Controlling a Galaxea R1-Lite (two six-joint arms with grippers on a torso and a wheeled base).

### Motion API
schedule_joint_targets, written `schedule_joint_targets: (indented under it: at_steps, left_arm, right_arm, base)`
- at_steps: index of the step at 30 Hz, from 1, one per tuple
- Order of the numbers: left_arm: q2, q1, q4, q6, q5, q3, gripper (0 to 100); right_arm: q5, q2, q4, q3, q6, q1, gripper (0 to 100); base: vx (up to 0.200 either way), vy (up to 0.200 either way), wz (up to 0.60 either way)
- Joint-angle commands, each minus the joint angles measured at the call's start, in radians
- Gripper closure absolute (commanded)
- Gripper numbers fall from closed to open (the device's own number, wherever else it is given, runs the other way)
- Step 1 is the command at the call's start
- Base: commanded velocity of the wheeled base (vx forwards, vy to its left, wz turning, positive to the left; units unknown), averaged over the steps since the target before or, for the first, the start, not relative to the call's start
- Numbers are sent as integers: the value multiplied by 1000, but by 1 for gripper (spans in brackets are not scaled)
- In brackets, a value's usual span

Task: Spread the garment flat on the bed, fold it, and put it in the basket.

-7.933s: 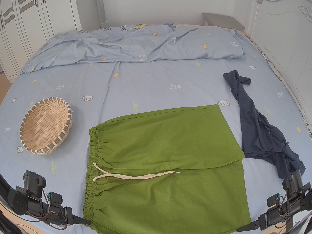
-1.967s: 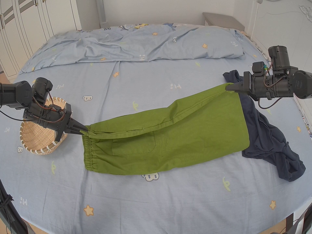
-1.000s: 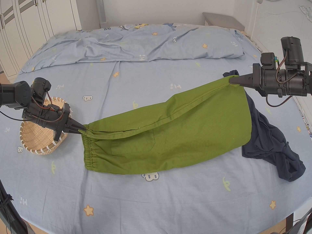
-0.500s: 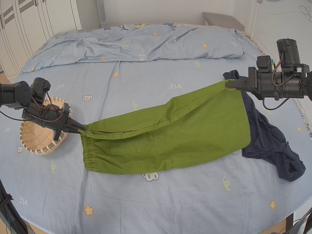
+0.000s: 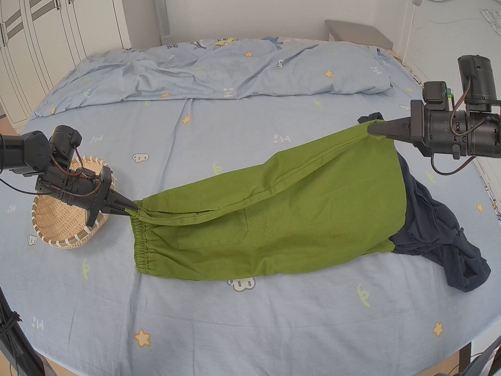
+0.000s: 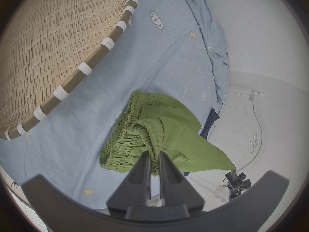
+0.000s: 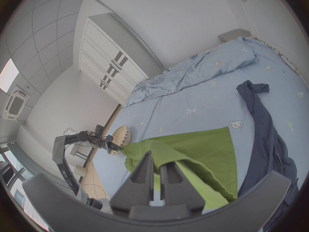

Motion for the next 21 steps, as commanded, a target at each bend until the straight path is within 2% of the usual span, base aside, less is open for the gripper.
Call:
schedule_joint_targets:
  at_steps: [1, 7, 12, 21]
  left_arm:
    - [7, 1, -1, -1, 0, -1, 100]
    - [15, -1, -1, -1, 0, -1, 100]
    - [41, -1, -4, 7, 0, -13, 100]
    - [59, -10, -6, 15, 0, -28, 100]
  right_arm:
    - [1, 80, 8, -39, 1, -30, 100]
    - [-1, 140, 10, -61, 10, -62, 100]
    - [2, 198, 24, -79, 30, -128, 100]
    - [-1, 286, 47, -140, 41, -139, 100]
  base:
    - [0, 0, 0]
    - [0, 0, 0]
    - [0, 0, 0]
    - [0, 0, 0]
